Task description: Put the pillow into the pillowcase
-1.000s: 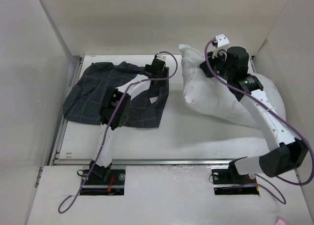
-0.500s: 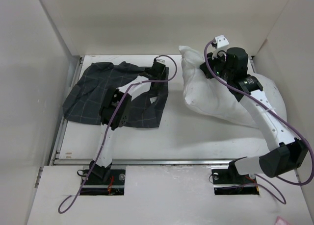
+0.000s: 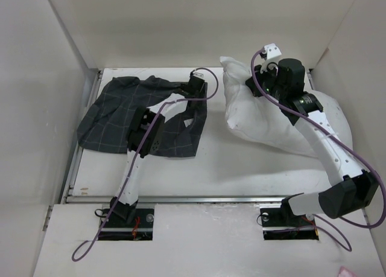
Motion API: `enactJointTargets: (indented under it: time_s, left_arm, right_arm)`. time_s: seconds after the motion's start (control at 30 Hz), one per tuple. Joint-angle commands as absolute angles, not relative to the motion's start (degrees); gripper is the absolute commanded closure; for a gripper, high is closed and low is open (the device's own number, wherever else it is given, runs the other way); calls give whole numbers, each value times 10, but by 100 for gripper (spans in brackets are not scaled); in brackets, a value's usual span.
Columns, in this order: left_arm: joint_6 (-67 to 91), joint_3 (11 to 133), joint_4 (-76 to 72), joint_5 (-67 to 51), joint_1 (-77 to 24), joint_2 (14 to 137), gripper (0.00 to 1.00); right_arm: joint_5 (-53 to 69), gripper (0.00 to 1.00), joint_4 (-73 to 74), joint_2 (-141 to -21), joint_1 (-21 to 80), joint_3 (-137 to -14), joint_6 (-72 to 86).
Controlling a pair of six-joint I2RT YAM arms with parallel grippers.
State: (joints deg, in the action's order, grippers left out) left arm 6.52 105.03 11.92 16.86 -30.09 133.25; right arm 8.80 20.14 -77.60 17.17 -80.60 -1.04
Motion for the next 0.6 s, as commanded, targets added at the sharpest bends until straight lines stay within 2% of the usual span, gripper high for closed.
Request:
enactJointTargets:
  time_s: [0.0, 0.03, 0.17, 0.23, 0.5, 0.57]
  left_arm:
    - [68, 1071, 111, 170, -299, 1330, 47]
    - [73, 1071, 111, 177, -299, 1330, 60]
    - [80, 1088, 121, 215, -299, 1325, 87]
    - [80, 1088, 121, 221, -299, 1306, 92]
    - [62, 1087, 121, 227, -299, 1233, 92]
    - [62, 1082, 121, 227, -299, 1213, 97]
  right_arm:
    - [79, 100, 170, -764, 166, -809, -4]
    - [79, 100, 170, -764, 166, -809, -4]
    - [90, 100, 170, -770, 166, -809, -4]
    - [91, 100, 170, -770, 166, -809, -4]
    - [114, 100, 170, -781, 166, -809, -4]
    - [127, 100, 164, -787, 166, -803, -9]
